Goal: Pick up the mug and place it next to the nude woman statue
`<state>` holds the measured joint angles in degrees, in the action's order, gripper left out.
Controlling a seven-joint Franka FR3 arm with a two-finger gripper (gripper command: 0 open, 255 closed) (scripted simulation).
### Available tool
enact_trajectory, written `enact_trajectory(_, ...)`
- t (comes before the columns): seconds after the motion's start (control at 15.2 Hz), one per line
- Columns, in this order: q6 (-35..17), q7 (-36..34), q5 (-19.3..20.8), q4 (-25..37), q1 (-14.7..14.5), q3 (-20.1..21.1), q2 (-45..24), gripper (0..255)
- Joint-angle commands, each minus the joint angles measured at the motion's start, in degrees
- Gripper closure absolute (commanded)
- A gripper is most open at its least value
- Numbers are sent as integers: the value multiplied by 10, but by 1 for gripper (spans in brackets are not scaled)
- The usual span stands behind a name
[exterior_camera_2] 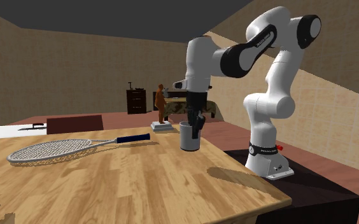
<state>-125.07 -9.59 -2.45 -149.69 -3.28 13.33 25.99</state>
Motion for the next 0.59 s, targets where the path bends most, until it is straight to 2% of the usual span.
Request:
enact_trajectory(0.0, 20, 2, -1, 11, 0, -2, 10, 255)
enact_trajectory(0.53, 89, 8, -1, 55, -1, -9, 35, 255)
